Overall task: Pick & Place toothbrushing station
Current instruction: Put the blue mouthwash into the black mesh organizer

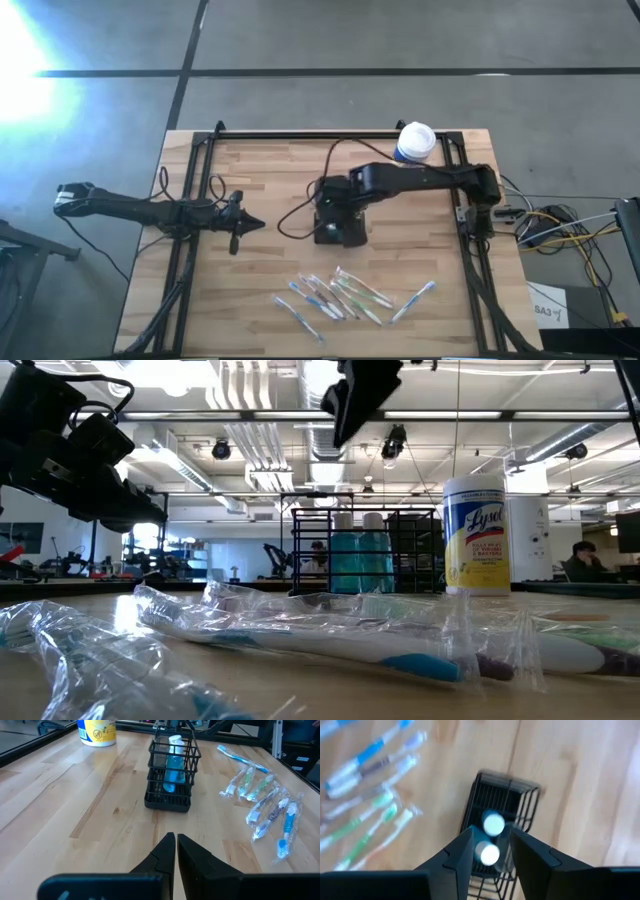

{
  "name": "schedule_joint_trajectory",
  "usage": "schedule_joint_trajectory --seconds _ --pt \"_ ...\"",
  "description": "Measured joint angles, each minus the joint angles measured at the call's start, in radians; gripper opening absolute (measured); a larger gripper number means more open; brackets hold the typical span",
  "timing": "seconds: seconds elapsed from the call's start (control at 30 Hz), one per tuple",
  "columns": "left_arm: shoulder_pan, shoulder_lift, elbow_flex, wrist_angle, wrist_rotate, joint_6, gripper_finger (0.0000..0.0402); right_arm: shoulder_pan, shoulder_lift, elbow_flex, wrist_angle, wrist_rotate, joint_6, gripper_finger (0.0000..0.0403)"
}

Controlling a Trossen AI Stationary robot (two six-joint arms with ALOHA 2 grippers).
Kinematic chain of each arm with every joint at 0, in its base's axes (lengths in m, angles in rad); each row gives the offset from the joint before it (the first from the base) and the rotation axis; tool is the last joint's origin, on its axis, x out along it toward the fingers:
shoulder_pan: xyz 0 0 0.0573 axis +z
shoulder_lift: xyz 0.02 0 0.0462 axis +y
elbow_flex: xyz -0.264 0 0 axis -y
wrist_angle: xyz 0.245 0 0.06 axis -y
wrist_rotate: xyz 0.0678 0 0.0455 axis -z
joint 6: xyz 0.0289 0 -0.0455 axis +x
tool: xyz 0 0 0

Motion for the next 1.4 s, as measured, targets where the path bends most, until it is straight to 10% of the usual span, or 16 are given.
schedule_joint_trajectory --seconds 0.43,1.4 --pt "0.0 0.0 0.0 -0.003 0.0 -0.006 0.0023 -0.003 -0.127 -0.114 0.084 0.094 0.088 0.0013" --pt "0.0 0.0 0.0 -0.001 -0.005 -0.007 0.0023 0.031 -0.124 -0.37 0.241 0.155 0.206 0.0008"
